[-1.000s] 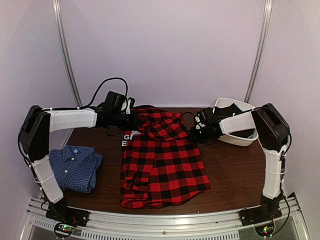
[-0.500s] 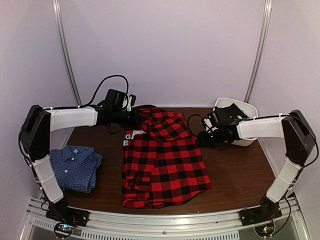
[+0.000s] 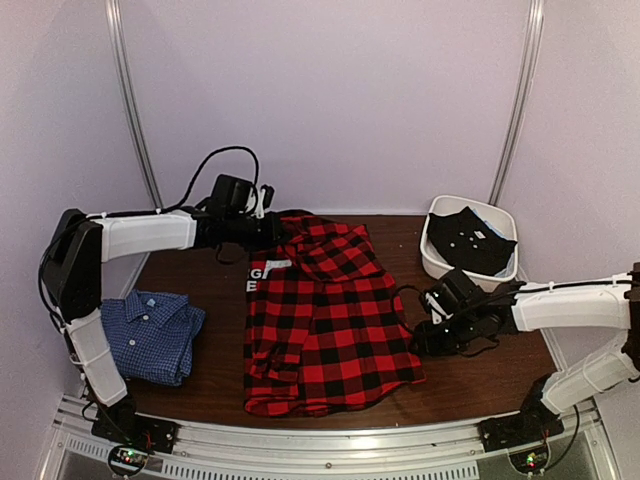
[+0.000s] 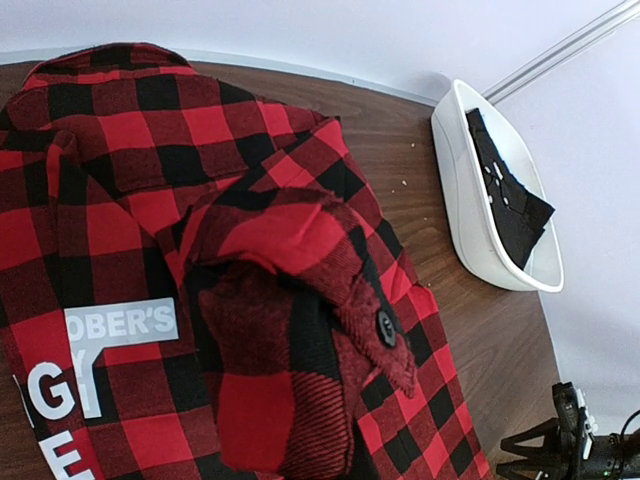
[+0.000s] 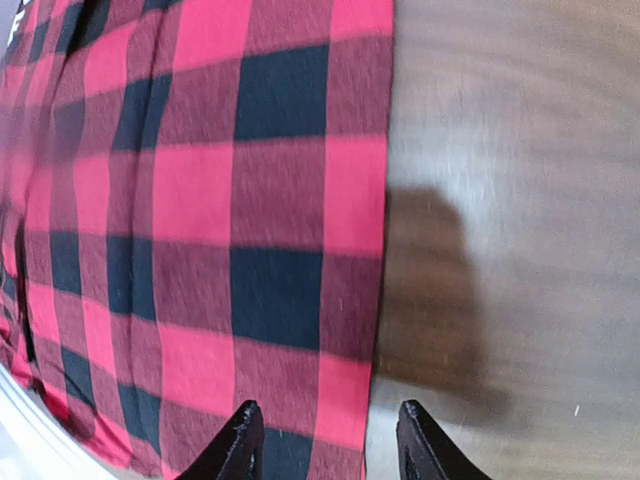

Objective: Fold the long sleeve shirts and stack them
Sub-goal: Pick up the corner of the shirt from the center of the board.

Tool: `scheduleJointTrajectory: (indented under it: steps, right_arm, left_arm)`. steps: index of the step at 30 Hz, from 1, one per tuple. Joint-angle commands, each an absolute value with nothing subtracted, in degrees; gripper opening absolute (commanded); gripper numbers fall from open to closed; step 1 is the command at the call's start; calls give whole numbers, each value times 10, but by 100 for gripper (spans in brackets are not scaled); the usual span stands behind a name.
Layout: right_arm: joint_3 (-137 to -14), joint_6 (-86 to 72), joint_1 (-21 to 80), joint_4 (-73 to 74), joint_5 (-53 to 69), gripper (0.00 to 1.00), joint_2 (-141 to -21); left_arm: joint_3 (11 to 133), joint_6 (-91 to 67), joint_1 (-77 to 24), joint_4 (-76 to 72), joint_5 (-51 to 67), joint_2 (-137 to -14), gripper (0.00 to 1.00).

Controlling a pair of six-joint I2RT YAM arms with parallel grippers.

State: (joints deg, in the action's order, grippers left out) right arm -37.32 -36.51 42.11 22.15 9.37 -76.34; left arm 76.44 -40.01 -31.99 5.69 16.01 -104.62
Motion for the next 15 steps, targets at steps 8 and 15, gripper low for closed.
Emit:
scheduleJointTrajectory:
  steps: [8,15]
  right_arm:
    - [-346,-493,469,355,84,46,-687]
    - [-364,-555,491,402,79,44,-666]
  left_arm:
    - [807,-398,-327,34,184,-1075,0]
    - [805,-397,-327,37,210,-1081,0]
